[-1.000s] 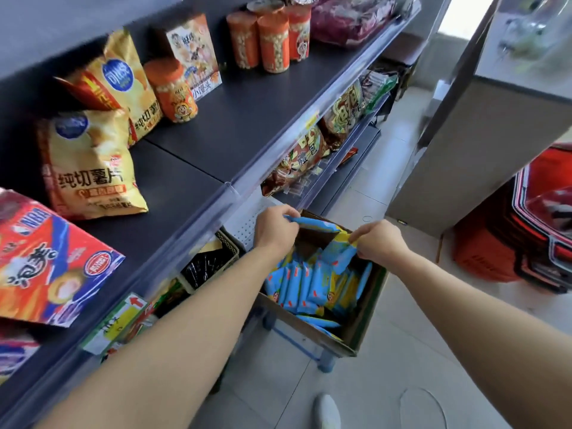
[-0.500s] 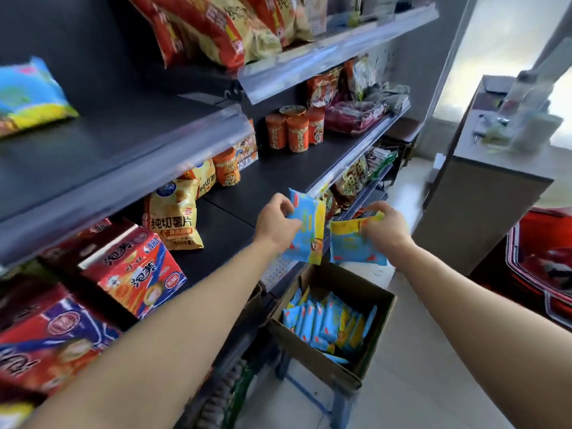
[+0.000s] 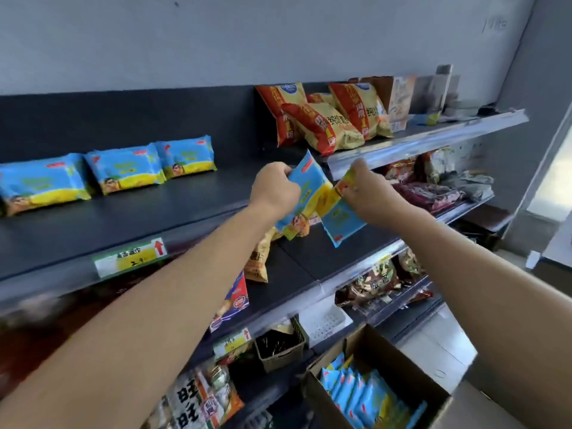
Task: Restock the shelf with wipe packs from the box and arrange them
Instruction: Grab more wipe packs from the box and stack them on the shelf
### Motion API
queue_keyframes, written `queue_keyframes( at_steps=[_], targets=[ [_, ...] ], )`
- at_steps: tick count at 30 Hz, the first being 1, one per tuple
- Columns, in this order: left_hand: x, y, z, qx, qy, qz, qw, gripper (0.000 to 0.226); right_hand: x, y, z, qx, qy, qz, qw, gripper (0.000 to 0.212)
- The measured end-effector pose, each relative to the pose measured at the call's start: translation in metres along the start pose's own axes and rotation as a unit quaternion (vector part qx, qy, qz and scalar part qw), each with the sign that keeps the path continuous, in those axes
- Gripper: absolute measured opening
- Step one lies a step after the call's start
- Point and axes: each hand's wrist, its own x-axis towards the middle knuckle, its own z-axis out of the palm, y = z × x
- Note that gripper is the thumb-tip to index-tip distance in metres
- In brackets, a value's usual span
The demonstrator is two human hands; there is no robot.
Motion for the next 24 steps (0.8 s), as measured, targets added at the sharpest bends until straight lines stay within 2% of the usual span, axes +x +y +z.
queue_keyframes(
  at_steps=[2,4,7,10,14,18,20,24],
  targets=[
    [0.002,-0.001,-0.031,-0.003,0.044,-0.001,0.999,0.012,0.009,-0.032,-0.005,-0.047,-0.022,-0.051,0.997,0.038],
    [0.002,-0.007,-0.061,0.005,0.092,-0.014,0.996,0.016,0.016,-0.065,-0.006,-0.047,-0.021,-0.085,0.995,0.040],
    [-0.003,-0.024,-0.104,0.018,0.137,-0.056,0.989,0.022,0.028,-0.117,0.005,0.044,-0.042,-0.114,0.992,0.039],
    [-0.014,-0.050,-0.145,0.026,0.173,-0.089,0.981,0.011,0.035,-0.166,0.024,0.150,-0.087,-0.120,0.977,0.052],
    [-0.030,-0.093,-0.203,0.028,0.219,-0.144,0.965,0.007,0.043,-0.219,0.056,0.131,-0.086,-0.172,0.973,0.053],
    [-0.044,-0.141,-0.256,-0.047,0.264,-0.205,0.941,0.007,0.050,-0.266,0.089,0.103,-0.095,-0.211,0.968,0.045],
    [-0.049,-0.163,-0.279,-0.071,0.274,-0.222,0.933,0.009,0.053,-0.289,0.109,0.120,-0.091,-0.234,0.961,0.041],
    [-0.051,-0.201,-0.320,-0.094,0.228,-0.248,0.937,0.007,0.054,-0.334,0.142,0.096,-0.082,-0.297,0.946,0.035]
  ],
)
